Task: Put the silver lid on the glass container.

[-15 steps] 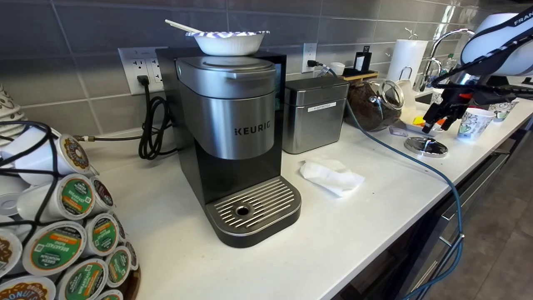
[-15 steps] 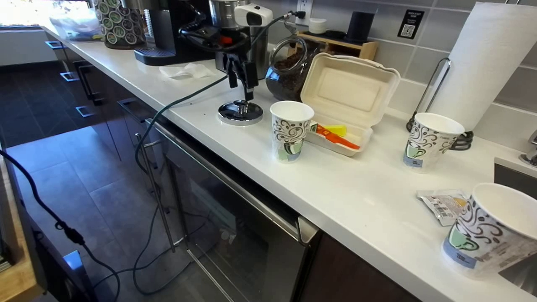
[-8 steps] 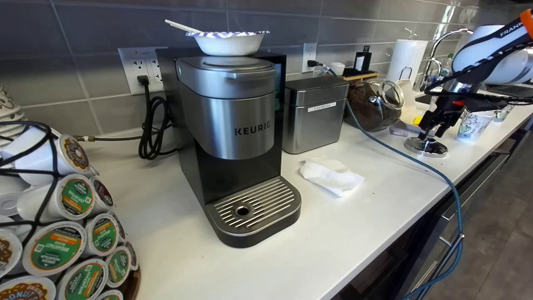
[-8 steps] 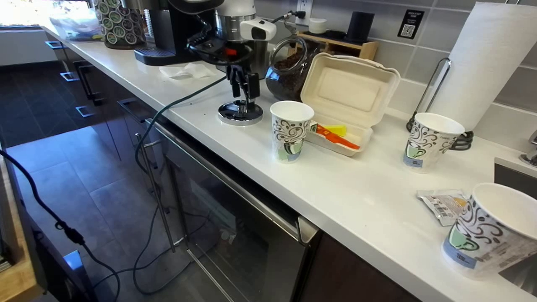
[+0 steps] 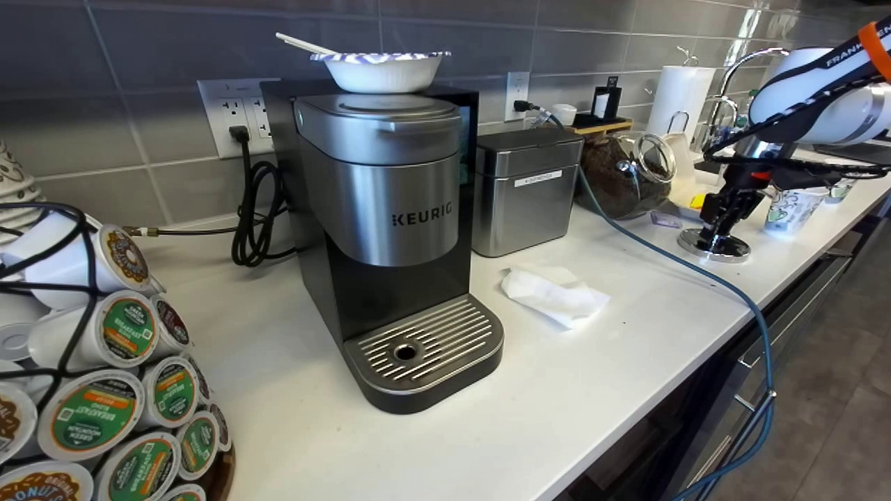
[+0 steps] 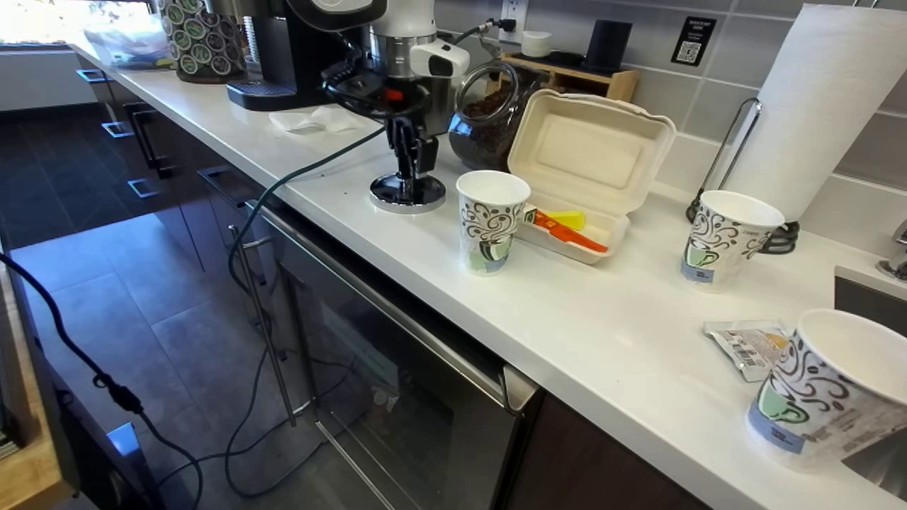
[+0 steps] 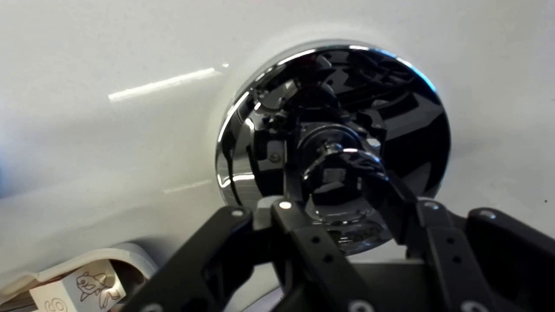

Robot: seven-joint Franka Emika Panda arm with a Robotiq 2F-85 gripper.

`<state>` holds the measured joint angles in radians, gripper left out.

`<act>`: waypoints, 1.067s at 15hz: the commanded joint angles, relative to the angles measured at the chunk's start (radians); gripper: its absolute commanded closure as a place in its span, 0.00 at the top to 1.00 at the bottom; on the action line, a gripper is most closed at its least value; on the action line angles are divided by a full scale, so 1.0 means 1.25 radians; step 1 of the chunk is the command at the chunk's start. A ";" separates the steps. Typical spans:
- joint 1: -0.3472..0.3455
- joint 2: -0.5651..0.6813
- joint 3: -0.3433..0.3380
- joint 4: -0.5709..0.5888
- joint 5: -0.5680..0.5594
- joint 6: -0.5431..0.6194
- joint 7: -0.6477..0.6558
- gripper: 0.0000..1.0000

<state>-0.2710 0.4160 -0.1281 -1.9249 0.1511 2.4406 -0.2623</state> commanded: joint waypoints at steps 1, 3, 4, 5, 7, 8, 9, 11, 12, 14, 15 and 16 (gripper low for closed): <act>-0.012 0.013 0.011 0.028 0.001 -0.039 -0.003 0.21; -0.005 0.000 0.006 0.020 -0.010 -0.042 0.008 0.21; 0.001 -0.013 0.003 0.009 -0.018 -0.038 0.013 0.21; 0.007 -0.034 0.000 -0.009 -0.028 -0.029 0.018 0.21; 0.015 -0.076 0.000 -0.043 -0.039 -0.006 0.019 0.21; 0.016 -0.094 0.003 -0.056 -0.038 0.000 0.010 0.21; 0.020 -0.116 0.004 -0.073 -0.040 0.011 0.007 0.21; 0.028 -0.160 0.003 -0.107 -0.041 0.025 0.007 0.21; 0.031 -0.182 0.001 -0.124 -0.042 0.032 0.012 0.21; 0.034 -0.221 0.001 -0.163 -0.039 0.084 -0.003 0.21; 0.036 -0.236 0.001 -0.185 -0.040 0.140 -0.016 0.21; 0.034 -0.246 0.004 -0.206 -0.030 0.204 -0.040 0.21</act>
<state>-0.2337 0.1867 -0.1249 -2.0673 0.1122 2.5292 -0.2664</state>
